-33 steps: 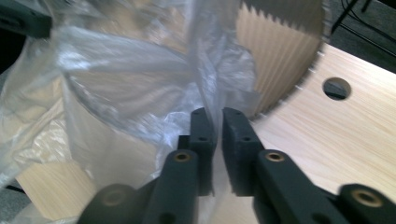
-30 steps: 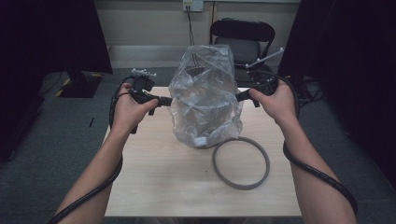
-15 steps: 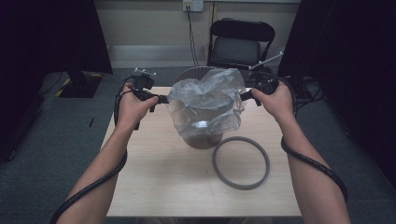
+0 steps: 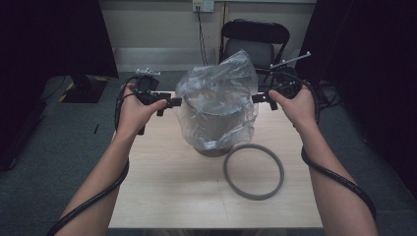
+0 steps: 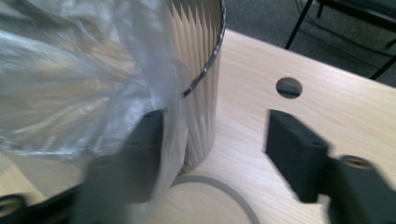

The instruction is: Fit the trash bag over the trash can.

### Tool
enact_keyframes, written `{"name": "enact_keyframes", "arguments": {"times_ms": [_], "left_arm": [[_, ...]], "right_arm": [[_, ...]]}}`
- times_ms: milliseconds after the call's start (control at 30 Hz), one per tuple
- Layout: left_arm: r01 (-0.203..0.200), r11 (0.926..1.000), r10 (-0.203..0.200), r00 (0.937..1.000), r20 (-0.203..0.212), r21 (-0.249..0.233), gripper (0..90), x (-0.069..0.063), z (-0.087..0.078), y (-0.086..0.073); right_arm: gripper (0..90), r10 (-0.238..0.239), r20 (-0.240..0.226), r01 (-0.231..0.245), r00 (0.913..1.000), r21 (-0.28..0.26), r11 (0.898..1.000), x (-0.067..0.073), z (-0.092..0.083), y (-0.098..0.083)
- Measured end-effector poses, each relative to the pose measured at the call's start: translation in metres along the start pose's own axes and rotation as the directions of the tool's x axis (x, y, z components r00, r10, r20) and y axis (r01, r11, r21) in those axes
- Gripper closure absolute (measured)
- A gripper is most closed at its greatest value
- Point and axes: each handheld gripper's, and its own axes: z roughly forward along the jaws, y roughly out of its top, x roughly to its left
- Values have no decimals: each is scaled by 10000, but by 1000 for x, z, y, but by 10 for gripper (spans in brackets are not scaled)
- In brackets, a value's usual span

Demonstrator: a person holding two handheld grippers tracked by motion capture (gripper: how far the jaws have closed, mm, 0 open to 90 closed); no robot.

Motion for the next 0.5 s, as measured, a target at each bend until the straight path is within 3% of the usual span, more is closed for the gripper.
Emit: {"name": "enact_keyframes", "arguments": {"times_ms": [200, 367, 500], "left_arm": [[1, 9994, 5, 9999, 172, -356, 393, -10, -5, 9], [14, 9995, -6, 9997, 236, -327, 389, -10, 6, 16], [80, 9999, -77, 9997, 245, -134, 453, 0, 20, 18]], "right_arm": [[295, 99, -332, -111, 9994, -367, 9993, 8, -4, 4], [300, 260, -260, -269, 9993, -341, 9991, 11, 10, 10], [369, 298, -151, -298, 9994, 32, 9996, 6, 29, 17]]}}
